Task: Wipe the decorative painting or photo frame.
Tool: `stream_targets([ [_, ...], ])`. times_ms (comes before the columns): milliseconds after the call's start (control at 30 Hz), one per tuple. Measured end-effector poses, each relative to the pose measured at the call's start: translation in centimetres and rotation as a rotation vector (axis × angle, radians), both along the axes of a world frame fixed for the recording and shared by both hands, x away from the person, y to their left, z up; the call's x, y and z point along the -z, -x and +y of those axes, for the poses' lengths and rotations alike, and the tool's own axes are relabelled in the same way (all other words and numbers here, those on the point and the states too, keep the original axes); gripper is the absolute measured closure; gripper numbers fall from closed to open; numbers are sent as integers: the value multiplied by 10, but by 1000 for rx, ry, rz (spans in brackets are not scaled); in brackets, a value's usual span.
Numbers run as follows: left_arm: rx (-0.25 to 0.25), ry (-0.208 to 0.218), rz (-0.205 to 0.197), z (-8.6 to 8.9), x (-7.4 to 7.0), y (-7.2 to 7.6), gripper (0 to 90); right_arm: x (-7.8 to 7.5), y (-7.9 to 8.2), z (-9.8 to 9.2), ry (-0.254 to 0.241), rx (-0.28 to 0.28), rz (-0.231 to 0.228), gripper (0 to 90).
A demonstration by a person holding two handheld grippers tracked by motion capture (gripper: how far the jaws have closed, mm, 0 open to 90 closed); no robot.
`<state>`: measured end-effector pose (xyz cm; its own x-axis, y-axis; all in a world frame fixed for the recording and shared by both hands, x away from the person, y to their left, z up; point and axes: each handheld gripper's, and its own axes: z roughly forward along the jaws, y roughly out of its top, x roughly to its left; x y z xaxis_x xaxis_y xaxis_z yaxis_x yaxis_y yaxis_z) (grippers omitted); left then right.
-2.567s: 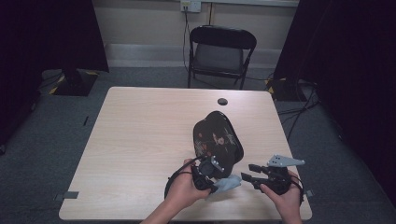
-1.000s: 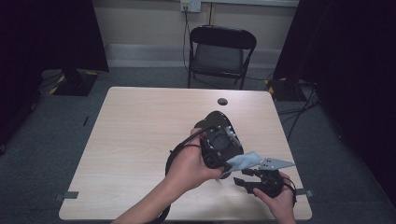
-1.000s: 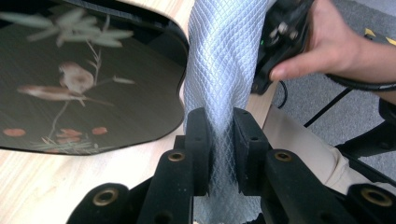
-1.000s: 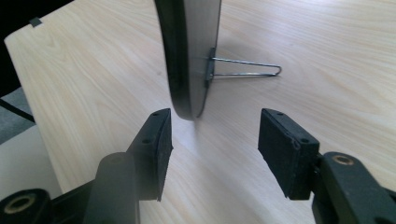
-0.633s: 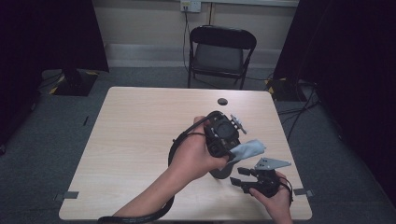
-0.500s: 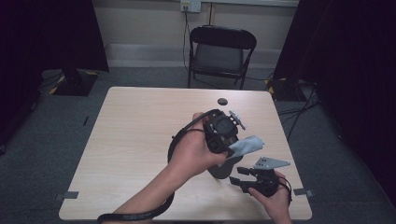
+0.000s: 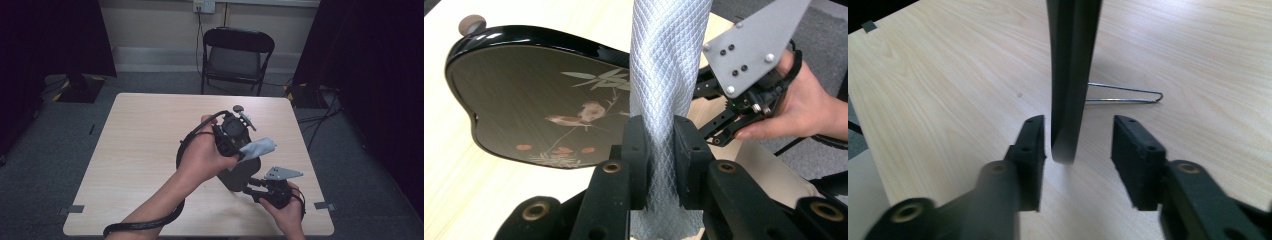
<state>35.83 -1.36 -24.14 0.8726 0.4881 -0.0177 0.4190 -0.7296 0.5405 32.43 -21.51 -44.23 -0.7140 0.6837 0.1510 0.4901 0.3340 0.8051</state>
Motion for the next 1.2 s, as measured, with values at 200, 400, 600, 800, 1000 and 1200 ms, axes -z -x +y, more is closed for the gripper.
stream_targets([
  [200,-22,10,-1,2,1,-5,780,-1,0,4,6,15,-4,740],
  [400,-47,-6,-15,4,0,-10,780,-1,0,4,3,19,1,790],
  [600,-91,5,-24,9,-1,-16,781,-2,1,3,2,16,7,794],
  [800,-133,15,-34,18,-1,-23,782,-1,1,2,0,8,7,795],
  [1000,-180,20,-41,29,-3,-27,783,-1,1,-2,-9,-4,8,796],
  [1200,-229,18,-48,40,-3,-33,783,-1,1,-3,-8,-8,11,797],
])
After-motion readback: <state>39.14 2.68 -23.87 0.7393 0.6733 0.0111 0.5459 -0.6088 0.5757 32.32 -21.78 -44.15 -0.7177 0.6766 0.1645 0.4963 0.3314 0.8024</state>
